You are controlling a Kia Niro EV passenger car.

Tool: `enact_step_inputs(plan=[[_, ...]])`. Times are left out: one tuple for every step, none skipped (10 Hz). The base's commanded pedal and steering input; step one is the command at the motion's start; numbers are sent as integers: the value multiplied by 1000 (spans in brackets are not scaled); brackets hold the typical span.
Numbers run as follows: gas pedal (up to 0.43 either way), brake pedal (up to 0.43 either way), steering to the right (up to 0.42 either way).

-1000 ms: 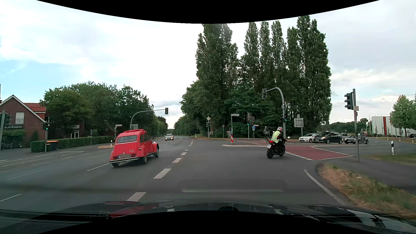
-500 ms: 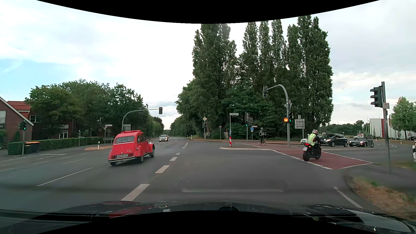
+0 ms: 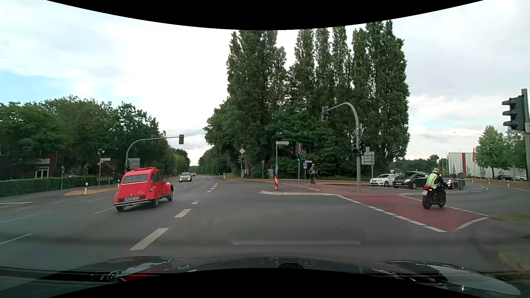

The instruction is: Follow the waypoints while adhering to traffic rules and regulations

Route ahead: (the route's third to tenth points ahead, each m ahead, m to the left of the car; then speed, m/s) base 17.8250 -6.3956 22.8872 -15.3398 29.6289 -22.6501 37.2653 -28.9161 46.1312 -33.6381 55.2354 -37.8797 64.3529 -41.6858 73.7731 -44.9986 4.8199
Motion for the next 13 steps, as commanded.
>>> enact_step_inputs(plan=[[189,0,228],[189,0,244],[189,0,261],[189,0,282],[189,0,291],[189,0,295],[189,0,295],[197,0,297],[197,0,304],[197,0,308],[209,0,310],[209,0,311],[220,0,314]])
